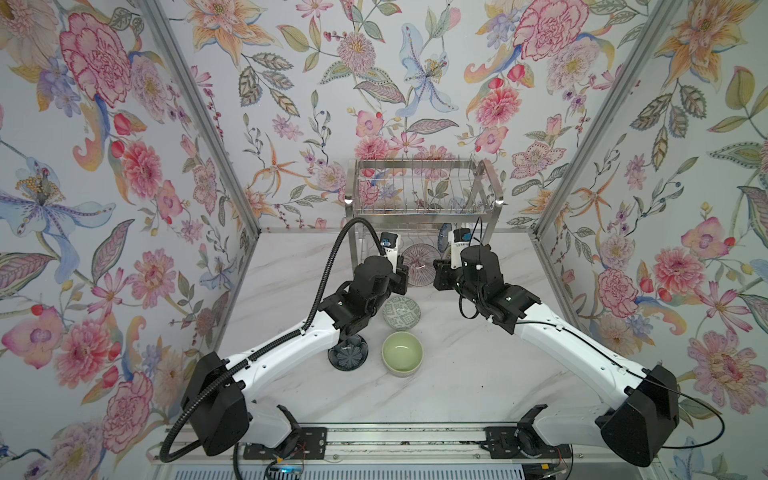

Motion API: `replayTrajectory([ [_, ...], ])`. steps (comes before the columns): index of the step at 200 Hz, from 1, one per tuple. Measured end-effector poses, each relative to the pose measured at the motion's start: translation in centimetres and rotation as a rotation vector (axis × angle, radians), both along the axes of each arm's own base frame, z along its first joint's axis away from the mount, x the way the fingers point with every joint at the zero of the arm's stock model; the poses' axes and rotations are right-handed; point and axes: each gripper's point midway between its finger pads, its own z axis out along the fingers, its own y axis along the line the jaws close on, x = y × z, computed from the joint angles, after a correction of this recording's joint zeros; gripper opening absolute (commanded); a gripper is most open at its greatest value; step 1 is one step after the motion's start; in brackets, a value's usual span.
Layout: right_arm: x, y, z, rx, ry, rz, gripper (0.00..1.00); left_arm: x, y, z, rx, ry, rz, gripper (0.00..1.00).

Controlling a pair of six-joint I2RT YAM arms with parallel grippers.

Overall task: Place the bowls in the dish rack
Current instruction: 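Grasp the purple-striped bowl rim with the right gripper and release the left gripper, then carry the purple-striped bowl with the right gripper into the lower rack tier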

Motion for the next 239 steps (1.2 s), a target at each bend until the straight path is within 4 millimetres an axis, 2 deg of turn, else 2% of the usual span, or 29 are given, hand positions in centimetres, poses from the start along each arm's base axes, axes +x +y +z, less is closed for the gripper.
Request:
replayTrajectory([
  [7,-0.3,-0.2,-0.1,-0.012,-0.001,0.006,0.0,0.0,0.0,0.3,0.002,-0.002,0.0,0.96],
  [10,-0.4,-0.2,-0.2,-0.019,-0.004,0.011,0.0,0.0,0.1,0.6,0.005,-0.004,0.002,0.99],
  [31,-1.1,-0.5,0.3,-0.081,-0.038,0.045,0.0,0.1,0.9,2.4,0.012,-0.038,0.021,0.99],
  [45,-1.4,-0.8,0.5,-0.142,-0.068,0.075,0.0,0.1,2.6,3.5,0.021,-0.057,0.045,0.99],
  [54,-1.6,-0.9,0.4,-0.191,-0.082,0.099,0.0,0.2,4.3,4.5,0.023,-0.074,0.073,0.99],
  [81,-2.4,-1.2,-1.0,-0.398,-0.115,0.185,0.0,-0.1,11.1,7.5,0.023,-0.133,0.191,0.99],
  [98,-2.9,-1.3,-1.6,-0.546,-0.148,0.229,0.0,-0.3,14.5,8.3,0.036,-0.152,0.263,0.99],
  [112,-2.7,-1.5,-2.0,-0.672,-0.177,0.247,0.0,-0.3,16.0,7.9,0.054,-0.146,0.295,0.99],
  [126,-2.1,-1.4,-2.3,-0.788,-0.2,0.258,0.0,0.0,17.0,6.4,0.075,-0.12,0.31,0.99],
  [149,-0.3,-1.5,-2.8,-0.972,-0.219,0.256,0.0,0.5,18.4,2.9,0.121,-0.045,0.326,0.99],
  [174,2.3,-1.2,-3.0,-1.139,-0.229,0.231,0.0,0.5,19.7,0.8,0.15,0.001,0.352,0.99],
  [194,4.4,-0.2,-2.9,-1.247,-0.261,0.196,0.0,0.3,20.5,0.3,0.146,0.01,0.356,0.99],
  [239,7.9,2.5,-3.2,-1.416,-0.316,0.135,0.0,0.5,21.6,0.1,0.139,0.008,0.359,0.99],
])
